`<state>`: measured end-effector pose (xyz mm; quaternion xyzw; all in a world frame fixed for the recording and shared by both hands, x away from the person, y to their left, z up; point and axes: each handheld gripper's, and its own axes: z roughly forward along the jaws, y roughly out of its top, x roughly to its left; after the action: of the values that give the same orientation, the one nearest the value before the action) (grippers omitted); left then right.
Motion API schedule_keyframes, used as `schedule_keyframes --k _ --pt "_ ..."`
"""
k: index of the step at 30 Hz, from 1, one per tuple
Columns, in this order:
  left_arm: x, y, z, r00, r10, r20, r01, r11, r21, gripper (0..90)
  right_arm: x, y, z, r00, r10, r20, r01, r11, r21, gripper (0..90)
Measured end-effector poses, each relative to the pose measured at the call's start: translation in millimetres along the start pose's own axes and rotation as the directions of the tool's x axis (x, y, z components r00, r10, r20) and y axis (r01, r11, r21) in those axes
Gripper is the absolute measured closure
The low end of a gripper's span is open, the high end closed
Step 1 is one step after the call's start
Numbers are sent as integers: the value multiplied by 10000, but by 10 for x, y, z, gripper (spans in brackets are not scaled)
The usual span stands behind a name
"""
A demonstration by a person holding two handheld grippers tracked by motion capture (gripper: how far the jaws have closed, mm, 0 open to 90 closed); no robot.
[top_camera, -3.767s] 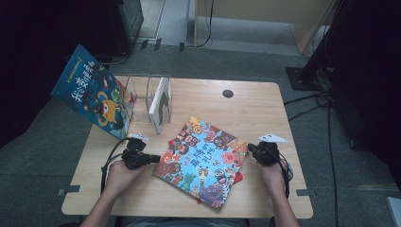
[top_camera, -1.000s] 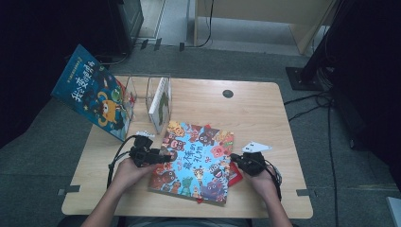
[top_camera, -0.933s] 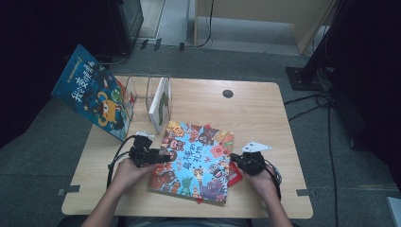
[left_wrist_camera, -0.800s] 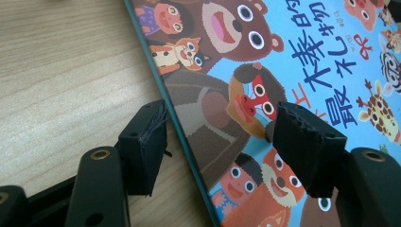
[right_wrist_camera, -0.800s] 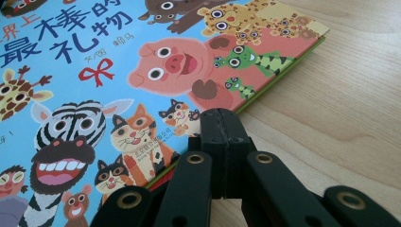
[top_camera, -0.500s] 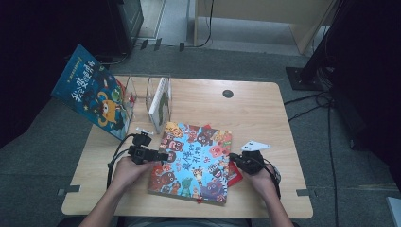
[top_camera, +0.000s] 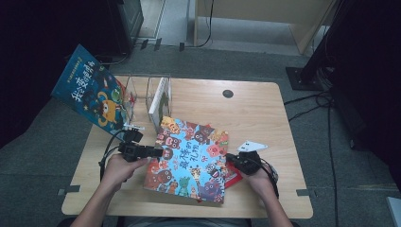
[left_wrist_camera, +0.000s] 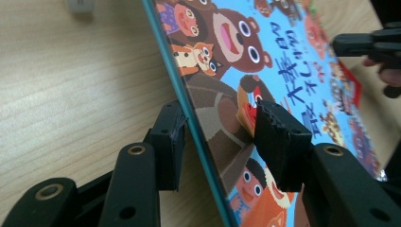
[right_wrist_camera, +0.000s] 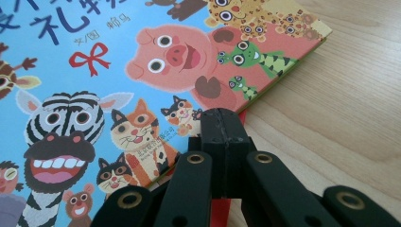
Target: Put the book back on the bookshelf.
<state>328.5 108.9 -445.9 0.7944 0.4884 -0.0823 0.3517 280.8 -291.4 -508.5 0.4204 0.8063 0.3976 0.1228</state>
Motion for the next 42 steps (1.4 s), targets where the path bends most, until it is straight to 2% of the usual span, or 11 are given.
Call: schedule_keyframes --k 4,6,9,15,23,28,29,32,35,37,42 --pt "-54 73 -100 9983 -3 581 5 10000 -39 557 16 11 26 9999 -55 -128 54 10000 -30 900" --pt "-126 157 -178 9908 35 1354 -34 10000 -8 570 62 30 70 9992 -173 -368 172 9998 -41 900" --pt "-190 246 -272 9928 92 1192 -88 10000 -38 595 132 54 122 9974 -573 -436 568 9983 -112 900" --pt "-274 428 -373 9949 -186 988 133 9985 536 633 190 78 181 9964 -682 -502 670 9974 -248 900" --pt "-356 634 -497 9987 -421 301 390 9946 957 656 294 152 295 9945 -909 -528 893 9955 -307 900" --pt "-369 700 -526 9978 -618 246 585 9912 1191 674 337 182 340 9924 -1101 -543 1085 9936 -317 900" --pt "-361 728 -504 9953 -806 535 719 9862 1488 690 345 195 361 9911 -1202 -576 1182 9923 -364 900" --pt "-404 757 -435 9956 -762 545 636 9771 2029 695 372 223 395 9889 -1372 -577 1355 9902 -333 900" --pt "-387 810 -478 9879 -978 1205 720 9766 2024 753 400 249 411 9861 -1584 -497 1573 9872 -265 892" --pt "-420 850 -503 9903 -908 1055 666 9746 2140 759 406 253 414 9801 -1944 -396 1933 9806 -314 804" --pt "-502 969 -598 9953 -805 533 661 9704 2325 783 366 257 370 9799 -1937 -480 1909 9800 -563 791"
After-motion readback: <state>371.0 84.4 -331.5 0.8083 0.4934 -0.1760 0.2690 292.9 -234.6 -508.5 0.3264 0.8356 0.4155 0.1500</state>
